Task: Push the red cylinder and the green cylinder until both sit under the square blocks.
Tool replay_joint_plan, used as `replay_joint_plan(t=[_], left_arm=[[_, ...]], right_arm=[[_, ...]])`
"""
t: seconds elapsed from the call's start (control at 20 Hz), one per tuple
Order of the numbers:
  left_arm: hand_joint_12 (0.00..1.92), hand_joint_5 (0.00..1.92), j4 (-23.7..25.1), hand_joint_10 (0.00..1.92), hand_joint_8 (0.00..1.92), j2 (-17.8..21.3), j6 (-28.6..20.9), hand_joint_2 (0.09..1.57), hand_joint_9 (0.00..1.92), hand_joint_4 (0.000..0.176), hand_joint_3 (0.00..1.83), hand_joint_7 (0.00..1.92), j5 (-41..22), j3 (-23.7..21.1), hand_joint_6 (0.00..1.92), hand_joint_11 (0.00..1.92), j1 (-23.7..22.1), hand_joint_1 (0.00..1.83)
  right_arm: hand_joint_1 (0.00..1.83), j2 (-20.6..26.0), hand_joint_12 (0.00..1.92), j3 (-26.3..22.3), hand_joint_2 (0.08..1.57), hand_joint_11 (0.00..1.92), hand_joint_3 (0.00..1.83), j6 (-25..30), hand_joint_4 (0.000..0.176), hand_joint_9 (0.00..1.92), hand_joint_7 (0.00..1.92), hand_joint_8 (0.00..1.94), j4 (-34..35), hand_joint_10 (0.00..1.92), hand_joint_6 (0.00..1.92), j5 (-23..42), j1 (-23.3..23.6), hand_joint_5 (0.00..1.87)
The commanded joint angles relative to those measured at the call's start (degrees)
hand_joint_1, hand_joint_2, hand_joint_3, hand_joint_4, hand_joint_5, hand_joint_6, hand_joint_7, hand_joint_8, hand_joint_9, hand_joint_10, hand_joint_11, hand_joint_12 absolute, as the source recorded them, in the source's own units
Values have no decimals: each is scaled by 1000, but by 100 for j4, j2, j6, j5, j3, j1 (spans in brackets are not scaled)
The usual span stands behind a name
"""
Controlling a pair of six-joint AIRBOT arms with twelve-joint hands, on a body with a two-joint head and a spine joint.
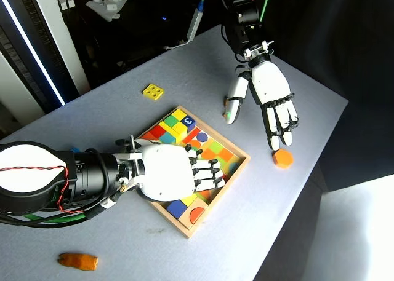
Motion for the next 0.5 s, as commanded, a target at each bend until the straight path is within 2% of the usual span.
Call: replay_joint_plan(t=[0.0,0.05,0.1,0.2,0.25,0.3,0.35,0.45], left_arm=[[661,67,-100,3,1,26,-4,1062,95,176,1,8,-633,28,0,0,-31,0],[720,71,-115,6,2,26,-4,1072,112,176,3,15,-637,27,1,0,-19,0],[627,77,-144,6,0,30,-4,1112,93,176,9,12,-648,26,2,0,4,0],[424,77,-165,8,2,40,-4,1129,51,176,3,5,-652,20,2,0,29,0],[405,75,-171,10,3,43,-4,1134,52,176,4,5,-654,19,1,0,36,0],[517,74,-177,11,2,45,-4,1156,96,176,3,19,-656,20,1,0,39,0],[446,75,-178,11,0,45,-4,1169,69,176,3,19,-656,22,0,0,39,0],[427,85,-178,10,2,44,-4,1162,64,176,0,24,-658,22,4,0,38,0]], right_arm=[[448,11,97,17,1107,0,1,74,154,0,0,0,269,0,3,177,8,481],[472,12,98,17,1098,0,0,86,157,0,1,0,269,0,6,191,-2,492],[472,12,97,17,1092,0,0,104,164,0,0,0,269,0,8,213,-23,499],[469,13,44,17,1099,0,0,125,158,0,0,0,269,0,4,234,-45,498],[473,13,33,17,1102,0,0,129,159,0,0,0,269,0,3,242,-48,499],[467,13,7,17,1107,0,1,133,159,0,0,0,269,0,1,252,-48,496],[472,13,5,17,1108,5,1,133,155,0,0,0,269,0,2,253,-46,499],[471,12,4,17,1107,5,1,131,153,0,0,0,269,0,1,259,-29,497]])
